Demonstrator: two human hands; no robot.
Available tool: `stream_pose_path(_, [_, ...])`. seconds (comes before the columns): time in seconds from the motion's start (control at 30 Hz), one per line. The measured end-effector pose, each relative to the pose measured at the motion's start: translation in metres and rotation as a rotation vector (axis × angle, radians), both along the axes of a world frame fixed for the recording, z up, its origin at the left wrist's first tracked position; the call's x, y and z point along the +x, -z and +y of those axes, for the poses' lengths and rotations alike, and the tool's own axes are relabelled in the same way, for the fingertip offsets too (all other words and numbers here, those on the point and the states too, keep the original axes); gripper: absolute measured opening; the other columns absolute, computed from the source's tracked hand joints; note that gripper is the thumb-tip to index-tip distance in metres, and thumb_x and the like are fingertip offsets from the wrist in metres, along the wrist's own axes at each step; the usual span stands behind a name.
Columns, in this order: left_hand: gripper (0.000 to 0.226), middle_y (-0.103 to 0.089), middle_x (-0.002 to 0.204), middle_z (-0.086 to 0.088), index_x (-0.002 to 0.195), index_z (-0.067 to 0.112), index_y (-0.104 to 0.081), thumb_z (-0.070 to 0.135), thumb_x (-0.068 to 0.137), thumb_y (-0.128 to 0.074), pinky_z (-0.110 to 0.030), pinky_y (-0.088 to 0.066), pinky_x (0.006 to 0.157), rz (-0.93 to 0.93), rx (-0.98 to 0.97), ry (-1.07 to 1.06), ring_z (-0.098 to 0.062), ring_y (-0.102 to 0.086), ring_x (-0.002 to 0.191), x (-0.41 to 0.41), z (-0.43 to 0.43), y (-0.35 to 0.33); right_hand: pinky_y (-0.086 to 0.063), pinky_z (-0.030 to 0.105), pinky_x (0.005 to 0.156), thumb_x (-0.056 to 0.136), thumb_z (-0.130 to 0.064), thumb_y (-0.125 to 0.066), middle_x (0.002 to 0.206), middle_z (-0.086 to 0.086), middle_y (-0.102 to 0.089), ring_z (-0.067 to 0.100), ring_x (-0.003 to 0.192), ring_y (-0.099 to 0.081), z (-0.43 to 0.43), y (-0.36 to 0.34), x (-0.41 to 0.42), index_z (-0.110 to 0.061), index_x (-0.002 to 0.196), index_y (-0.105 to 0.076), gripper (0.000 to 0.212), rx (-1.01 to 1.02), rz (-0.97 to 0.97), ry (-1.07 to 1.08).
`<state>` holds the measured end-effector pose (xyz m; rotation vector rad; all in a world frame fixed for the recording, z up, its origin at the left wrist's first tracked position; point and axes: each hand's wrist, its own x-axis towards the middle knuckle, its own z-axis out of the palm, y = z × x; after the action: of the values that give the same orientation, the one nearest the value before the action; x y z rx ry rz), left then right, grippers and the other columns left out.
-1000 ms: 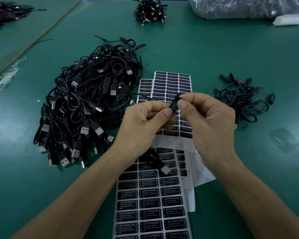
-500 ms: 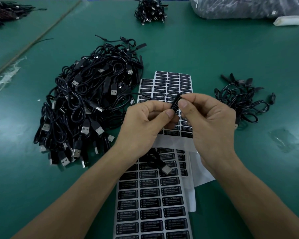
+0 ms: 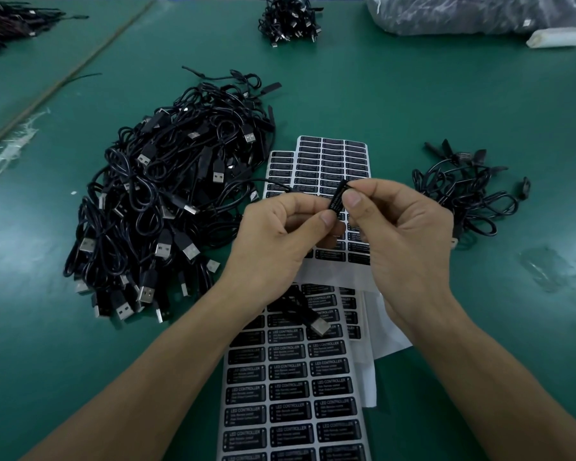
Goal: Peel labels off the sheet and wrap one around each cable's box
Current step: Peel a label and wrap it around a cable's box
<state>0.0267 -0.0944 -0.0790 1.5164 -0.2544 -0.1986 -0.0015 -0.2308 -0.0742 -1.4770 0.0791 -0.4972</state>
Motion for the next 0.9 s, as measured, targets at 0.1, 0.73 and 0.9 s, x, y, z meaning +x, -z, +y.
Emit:
stream_pose_path(0.1, [0.008,-0.078,0.086,-0.008,0.099,0.006,-0.073,0.006,0.094,-0.066,-0.017,-0.056,0.071,0.003,-0.001,-0.003,-0.016,-0.075,0.079,0.0003,-0.0004,-0.0003,-0.055,0.015,0.068,0.088,-0.002,-0.072,0.076,-0.006,-0.075,0.005,0.072,-0.069,-0.0001,0.0001,0.0002,-0.020,0.087,-0.074,0.017,-0.007,-0.001,0.005])
stream_pose_path(0.73, [0.017,-0.076,0.077,-0.001,0.086,0.014,-0.073,0.002,0.095,-0.065,-0.017,-0.056,0.068,-0.046,-0.015,-0.004,-0.010,-0.073,0.073,0.0016,-0.0005,0.0023,-0.054,0.015,0.064,0.087,-0.004,-0.074,0.071,-0.013,-0.072,0.001,0.062,-0.066,0.0003,0.0011,-0.0019,-0.022,0.088,-0.074,0.018,-0.143,-0.083,0.026])
stream_pose_path(0.9, [0.015,-0.076,0.076,-0.001,0.087,0.012,-0.073,0.002,0.095,-0.064,-0.019,-0.057,0.069,-0.053,-0.011,-0.002,-0.011,-0.073,0.073,0.0022,-0.0004,0.0034,-0.052,0.015,0.064,0.087,-0.004,-0.075,0.077,-0.007,-0.073,0.003,0.065,-0.067,0.0002,0.0035,-0.0027,-0.015,0.094,-0.075,0.013,-0.175,-0.092,0.050])
